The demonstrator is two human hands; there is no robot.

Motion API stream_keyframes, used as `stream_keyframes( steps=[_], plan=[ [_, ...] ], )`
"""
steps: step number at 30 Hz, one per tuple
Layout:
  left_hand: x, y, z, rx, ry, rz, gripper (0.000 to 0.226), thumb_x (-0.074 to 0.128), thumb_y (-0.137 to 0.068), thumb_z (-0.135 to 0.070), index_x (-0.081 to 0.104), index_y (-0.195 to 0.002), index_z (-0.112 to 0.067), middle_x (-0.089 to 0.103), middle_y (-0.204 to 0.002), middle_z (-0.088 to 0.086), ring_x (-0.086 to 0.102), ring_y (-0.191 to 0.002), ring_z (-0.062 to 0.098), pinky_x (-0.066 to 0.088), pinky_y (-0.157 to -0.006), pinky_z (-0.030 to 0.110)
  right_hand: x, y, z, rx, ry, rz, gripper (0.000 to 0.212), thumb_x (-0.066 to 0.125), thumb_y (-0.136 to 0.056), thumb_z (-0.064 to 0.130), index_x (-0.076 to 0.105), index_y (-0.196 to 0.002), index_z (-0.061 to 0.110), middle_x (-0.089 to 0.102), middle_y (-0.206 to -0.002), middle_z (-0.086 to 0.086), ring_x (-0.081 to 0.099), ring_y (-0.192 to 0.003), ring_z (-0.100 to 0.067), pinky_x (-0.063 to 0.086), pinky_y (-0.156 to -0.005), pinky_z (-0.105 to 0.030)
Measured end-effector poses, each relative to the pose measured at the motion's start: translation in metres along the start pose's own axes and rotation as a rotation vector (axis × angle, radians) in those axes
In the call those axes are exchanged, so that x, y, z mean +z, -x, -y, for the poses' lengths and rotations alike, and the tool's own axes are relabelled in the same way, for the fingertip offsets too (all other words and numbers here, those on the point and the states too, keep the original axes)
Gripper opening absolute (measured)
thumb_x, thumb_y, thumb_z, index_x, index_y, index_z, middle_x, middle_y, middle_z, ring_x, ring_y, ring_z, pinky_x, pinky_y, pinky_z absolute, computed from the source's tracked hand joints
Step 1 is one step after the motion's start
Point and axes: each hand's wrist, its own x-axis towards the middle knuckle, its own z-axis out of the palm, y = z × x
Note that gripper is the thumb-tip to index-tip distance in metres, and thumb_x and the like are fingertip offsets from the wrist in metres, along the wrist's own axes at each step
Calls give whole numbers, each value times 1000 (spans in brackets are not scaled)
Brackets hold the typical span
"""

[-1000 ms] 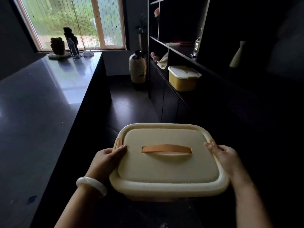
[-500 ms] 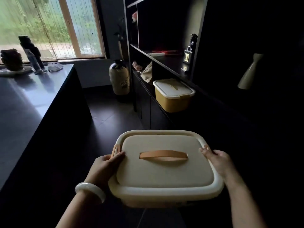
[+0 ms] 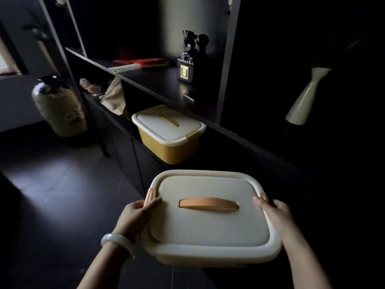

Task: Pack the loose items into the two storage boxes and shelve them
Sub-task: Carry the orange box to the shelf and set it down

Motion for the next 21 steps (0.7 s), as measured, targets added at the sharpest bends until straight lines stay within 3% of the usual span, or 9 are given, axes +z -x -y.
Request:
stream_keyframes(
  steps=[3,5,7,9,11,15,21],
  plan=[
    [3,-64,-19,20,-73,110,38,76,-77,-46,67,-69,-10,59,-59,1,52,-60,17,39,-58,31,19,-10,-3,42,-18,-147,21,73,-84,18,57,-72,12,58,-69,-1,53,-62,-12,42,-49,-15],
    [11,-100,-35,32,-113,182,36,76,-77,-46,69,-70,-12,61,-58,-1,56,-60,15,42,-57,29,29,-11,-12,93,-15,-230,24,74,-82,24,58,-76,8,60,-73,-1,58,-68,-18,44,-59,-22],
    [24,-133,-46,63,-162,246,36,75,-77,-47,71,-73,-11,64,-61,0,58,-61,15,45,-58,31,35,-9,-22,157,3,-290,43,75,-80,33,62,-106,2,66,-97,-10,63,-92,-30,47,-75,-32],
    [38,-158,-53,85,-216,309,37,75,-77,-49,73,-77,-12,69,-68,4,60,-65,17,48,-63,33,37,-9,-29,223,34,-354,72,73,-80,41,47,-135,3,57,-128,-13,55,-117,-31,44,-93,-35],
    [52,-179,-56,95,-254,362,42,73,-76,-53,72,-75,-11,66,-64,2,57,-62,17,45,-62,33,37,-12,-31,251,47,-383,87,72,-80,45,32,-147,6,43,-145,-14,45,-130,-28,36,-102,-34],
    [79,-206,-52,70,-265,407,43,74,-75,-56,67,-67,-15,56,-55,-4,50,-57,17,37,-57,31,30,-27,-35,274,87,-399,88,70,-81,48,29,-148,8,41,-147,-12,43,-131,-27,35,-97,-30],
    [106,-231,-48,83,-274,447,43,72,-69,-63,69,-69,-20,61,-57,-4,56,-63,19,41,-58,34,25,-46,-40,298,79,-426,89,69,-81,49,27,-149,9,38,-149,-12,41,-133,-26,32,-94,-27]
  ],
)
